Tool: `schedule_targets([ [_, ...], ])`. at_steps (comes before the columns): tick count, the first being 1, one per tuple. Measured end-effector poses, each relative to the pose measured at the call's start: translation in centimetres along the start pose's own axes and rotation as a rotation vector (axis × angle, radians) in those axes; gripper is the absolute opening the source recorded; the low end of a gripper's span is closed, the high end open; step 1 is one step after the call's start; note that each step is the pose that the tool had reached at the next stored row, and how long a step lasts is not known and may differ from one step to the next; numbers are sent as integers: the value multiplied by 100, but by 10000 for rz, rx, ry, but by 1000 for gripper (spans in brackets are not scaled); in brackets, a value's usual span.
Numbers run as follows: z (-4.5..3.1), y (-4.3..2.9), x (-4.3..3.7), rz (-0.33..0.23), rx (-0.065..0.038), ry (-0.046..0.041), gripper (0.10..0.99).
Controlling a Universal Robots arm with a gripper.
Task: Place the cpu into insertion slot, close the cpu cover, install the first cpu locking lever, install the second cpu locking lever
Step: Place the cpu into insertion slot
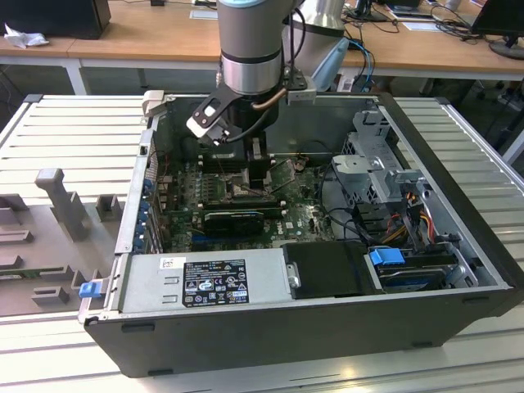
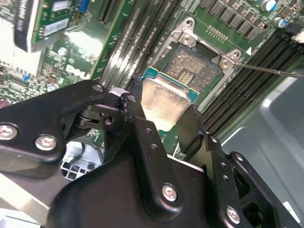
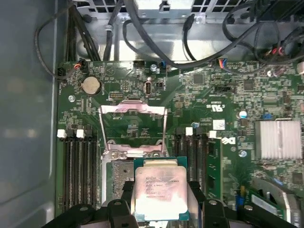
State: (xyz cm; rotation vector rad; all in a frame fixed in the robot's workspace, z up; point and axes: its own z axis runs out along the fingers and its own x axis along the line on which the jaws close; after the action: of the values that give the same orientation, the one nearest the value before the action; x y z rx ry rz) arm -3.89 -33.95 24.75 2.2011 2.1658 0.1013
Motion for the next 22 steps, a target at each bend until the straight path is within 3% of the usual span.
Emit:
schedule_targets([
  [3,76,-33,40,42,4,-3,525],
  [8,143,-76,75,85,16,-8,525],
  [11,237,-103,136,85,27,-7,525],
  [13,277,-107,148,84,104,-15,525],
  [16,332,-113,153,86,114,-16,525],
  [22,359,-128,209,93,111,-14,525],
])
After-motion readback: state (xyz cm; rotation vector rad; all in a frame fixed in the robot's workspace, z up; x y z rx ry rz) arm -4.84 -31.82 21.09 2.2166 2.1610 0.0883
